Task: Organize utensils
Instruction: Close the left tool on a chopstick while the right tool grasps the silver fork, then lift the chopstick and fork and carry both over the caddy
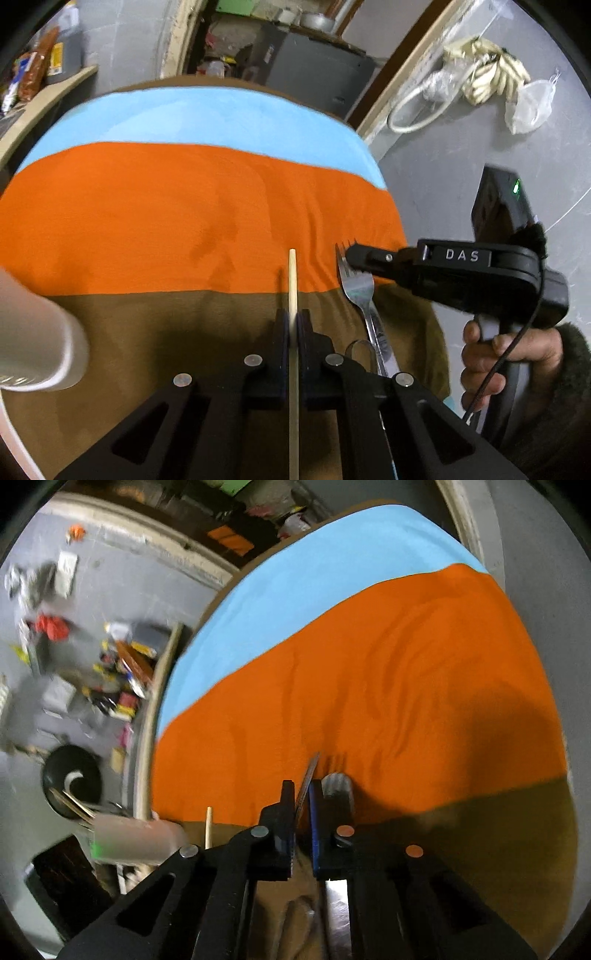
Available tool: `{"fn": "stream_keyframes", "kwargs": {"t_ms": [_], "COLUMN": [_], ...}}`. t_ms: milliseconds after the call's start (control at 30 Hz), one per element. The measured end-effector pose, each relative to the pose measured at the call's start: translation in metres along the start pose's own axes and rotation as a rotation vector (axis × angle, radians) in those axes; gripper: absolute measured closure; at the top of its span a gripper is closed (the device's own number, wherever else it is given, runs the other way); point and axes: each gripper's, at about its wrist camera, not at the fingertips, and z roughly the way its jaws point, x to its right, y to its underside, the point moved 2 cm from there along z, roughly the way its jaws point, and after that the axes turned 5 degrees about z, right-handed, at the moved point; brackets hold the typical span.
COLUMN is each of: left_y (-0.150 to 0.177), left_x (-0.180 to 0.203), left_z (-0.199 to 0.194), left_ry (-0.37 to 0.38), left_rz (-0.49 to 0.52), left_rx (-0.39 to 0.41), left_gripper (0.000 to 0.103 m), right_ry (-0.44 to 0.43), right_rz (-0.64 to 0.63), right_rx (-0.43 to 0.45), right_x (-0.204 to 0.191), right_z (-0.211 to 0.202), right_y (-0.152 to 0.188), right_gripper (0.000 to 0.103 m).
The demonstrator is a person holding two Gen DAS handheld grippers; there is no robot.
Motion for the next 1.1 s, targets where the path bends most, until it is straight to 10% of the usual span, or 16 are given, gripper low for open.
{"fn": "stream_keyframes", "kwargs": {"t_ms": [1100], "left_y": [-0.027], "left_x": [-0.138], "left_z": [-0.233], "left_ry": [0.077], "left_rz": [-0.090], "left_rx": [0.514], "left_gripper": [0.098], "right_ry": [-0.178], "right_rz": [-0.188], "right_rx": [0.515], "right_x": [-0.148], "right_z": [-0.141], "right_y": [0.105], "right_gripper": [0.101]}}
